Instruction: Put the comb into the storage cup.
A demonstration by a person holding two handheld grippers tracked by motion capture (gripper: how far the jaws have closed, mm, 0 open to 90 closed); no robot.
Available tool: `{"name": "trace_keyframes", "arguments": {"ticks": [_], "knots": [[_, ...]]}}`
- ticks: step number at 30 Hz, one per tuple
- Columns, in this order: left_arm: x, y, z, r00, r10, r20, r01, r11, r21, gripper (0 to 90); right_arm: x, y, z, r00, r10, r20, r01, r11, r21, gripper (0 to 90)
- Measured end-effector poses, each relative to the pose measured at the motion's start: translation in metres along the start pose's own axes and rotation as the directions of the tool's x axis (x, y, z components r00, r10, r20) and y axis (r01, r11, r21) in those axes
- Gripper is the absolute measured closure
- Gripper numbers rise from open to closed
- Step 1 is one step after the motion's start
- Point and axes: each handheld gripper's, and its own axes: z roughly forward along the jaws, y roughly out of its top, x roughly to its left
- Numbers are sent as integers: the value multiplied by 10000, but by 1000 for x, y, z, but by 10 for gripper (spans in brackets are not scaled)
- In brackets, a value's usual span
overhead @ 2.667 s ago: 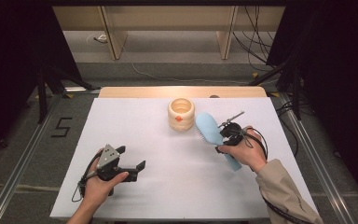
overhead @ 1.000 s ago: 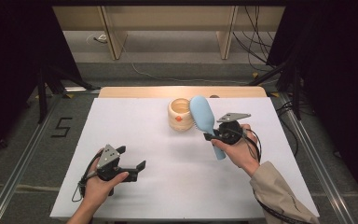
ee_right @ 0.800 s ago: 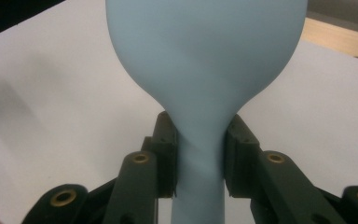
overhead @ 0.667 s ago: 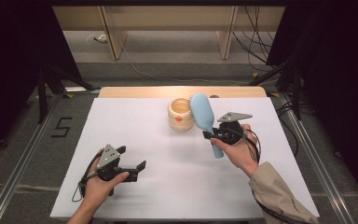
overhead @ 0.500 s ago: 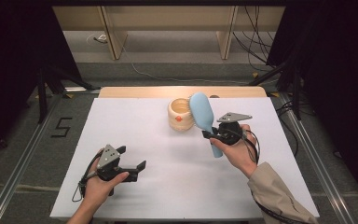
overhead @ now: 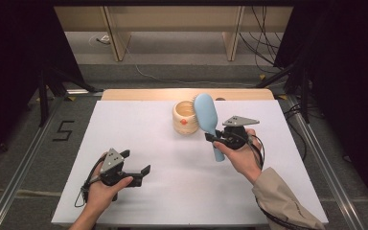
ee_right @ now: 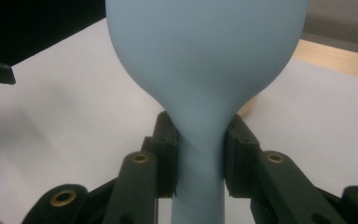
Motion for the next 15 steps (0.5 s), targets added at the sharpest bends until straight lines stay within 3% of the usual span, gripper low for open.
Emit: {"name": "trace_keyframes", "arguments": {"ticks": [15], "knots": [[-2,1,1,10000,-53,27,53,10000,-66,19,8,-2,6,9998,131,-121,-137,9985,-525,702]]}}
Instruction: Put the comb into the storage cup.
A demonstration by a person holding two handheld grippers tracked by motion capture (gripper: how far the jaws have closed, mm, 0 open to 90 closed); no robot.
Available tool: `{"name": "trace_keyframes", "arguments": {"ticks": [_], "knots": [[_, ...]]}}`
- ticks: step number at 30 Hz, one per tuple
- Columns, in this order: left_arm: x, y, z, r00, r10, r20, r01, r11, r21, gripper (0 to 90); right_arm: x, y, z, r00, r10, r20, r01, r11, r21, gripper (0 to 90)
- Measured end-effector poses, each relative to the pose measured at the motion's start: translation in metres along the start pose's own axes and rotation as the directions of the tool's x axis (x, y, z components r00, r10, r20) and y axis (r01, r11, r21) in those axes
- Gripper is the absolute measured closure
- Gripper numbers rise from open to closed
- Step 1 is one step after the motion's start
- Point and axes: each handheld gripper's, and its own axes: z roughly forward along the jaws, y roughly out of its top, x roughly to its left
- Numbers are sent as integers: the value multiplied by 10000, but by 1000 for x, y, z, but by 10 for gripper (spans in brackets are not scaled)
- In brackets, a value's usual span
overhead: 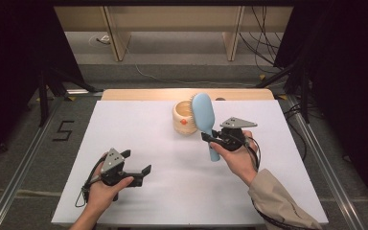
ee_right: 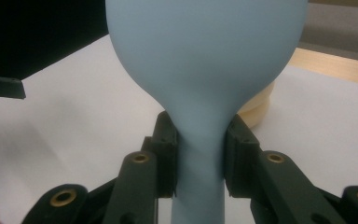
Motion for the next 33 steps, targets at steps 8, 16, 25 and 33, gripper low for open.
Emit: {"name": "trace_keyframes", "arguments": {"ticks": [8,16,25,33], "knots": [[-3,1,1,10000,25,93,-25,10000,-13,21,3,-1,2,10000,-27,-56,26,9998,-172,702],[-8,2,3,9998,71,169,-70,10000,-54,23,8,-1,4,9999,-155,-61,152,9990,-408,702],[-11,3,5,9998,106,196,-105,9999,-70,20,13,-2,7,9998,-188,-56,185,9980,-604,703],[-18,4,9,9990,253,372,-253,9997,-14,0,18,-2,9,9997,-211,-100,204,9976,-657,703]]}}
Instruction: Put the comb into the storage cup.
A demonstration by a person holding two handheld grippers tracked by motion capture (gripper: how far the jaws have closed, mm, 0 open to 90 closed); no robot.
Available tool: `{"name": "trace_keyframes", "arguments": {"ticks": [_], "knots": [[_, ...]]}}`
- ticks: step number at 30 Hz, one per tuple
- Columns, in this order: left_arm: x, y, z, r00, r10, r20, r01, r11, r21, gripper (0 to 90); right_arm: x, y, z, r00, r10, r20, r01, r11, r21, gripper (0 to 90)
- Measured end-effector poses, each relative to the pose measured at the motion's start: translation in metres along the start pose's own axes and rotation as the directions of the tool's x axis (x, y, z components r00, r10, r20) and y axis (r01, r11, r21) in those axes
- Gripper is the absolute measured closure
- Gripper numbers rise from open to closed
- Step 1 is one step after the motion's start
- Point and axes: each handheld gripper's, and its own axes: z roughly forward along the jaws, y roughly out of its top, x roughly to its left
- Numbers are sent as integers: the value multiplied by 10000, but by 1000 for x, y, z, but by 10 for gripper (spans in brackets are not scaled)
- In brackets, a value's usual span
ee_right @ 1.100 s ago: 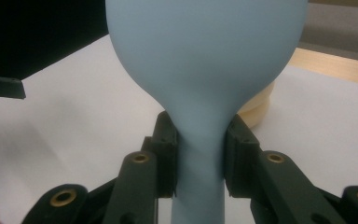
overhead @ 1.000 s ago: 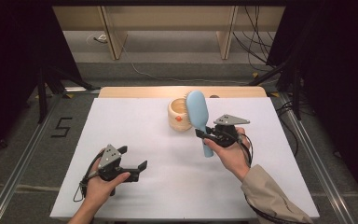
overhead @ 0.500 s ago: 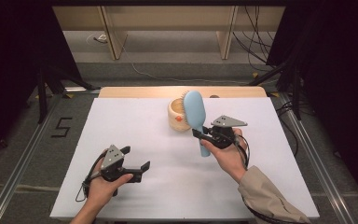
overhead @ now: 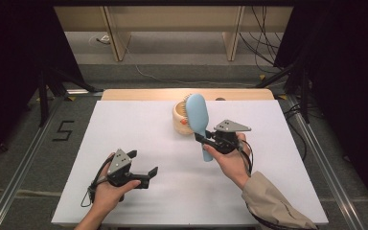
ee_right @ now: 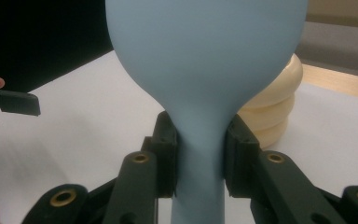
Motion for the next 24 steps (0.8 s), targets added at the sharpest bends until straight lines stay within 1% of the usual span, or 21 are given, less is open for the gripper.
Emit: {"name": "trace_keyframes", "arguments": {"ticks": [12,17,24], "knots": [[-8,1,6,10000,53,65,-53,10000,16,0,6,0,2,10000,-60,-78,59,9999,-108,703],[-13,2,11,9996,151,240,-153,9999,55,0,9,0,4,9999,-86,-86,85,9999,-140,703],[-21,5,18,9987,112,497,-115,9999,48,0,13,-2,7,9997,-120,-190,118,9999,-100,702]]}}
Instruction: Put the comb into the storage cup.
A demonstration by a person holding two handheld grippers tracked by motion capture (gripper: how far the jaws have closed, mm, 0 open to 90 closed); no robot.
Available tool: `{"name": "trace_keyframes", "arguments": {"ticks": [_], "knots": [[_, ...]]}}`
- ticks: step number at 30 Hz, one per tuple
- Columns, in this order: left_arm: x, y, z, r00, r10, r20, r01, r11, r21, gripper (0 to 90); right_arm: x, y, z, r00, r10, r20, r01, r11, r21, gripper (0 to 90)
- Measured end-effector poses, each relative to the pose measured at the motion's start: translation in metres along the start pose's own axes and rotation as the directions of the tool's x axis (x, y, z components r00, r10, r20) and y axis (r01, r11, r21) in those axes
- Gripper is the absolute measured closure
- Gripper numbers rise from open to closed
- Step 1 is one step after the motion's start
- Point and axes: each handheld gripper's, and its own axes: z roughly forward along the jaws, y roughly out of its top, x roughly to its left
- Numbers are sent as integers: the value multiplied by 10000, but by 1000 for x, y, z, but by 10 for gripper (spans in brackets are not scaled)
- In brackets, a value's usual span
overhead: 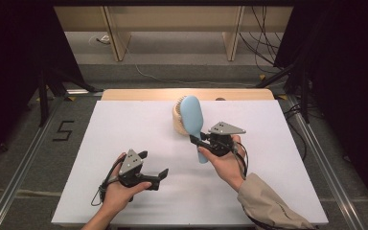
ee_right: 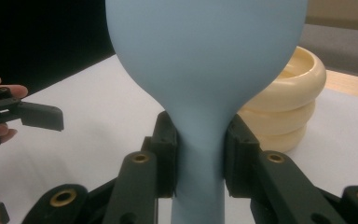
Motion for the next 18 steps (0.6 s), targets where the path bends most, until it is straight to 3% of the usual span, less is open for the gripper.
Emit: {"name": "trace_keyframes", "arguments": {"ticks": [18], "knots": [[-18,8,18,9991,34,413,-33,10000,-20,0,10,1,5,9998,-59,-170,57,9999,-96,702]]}}
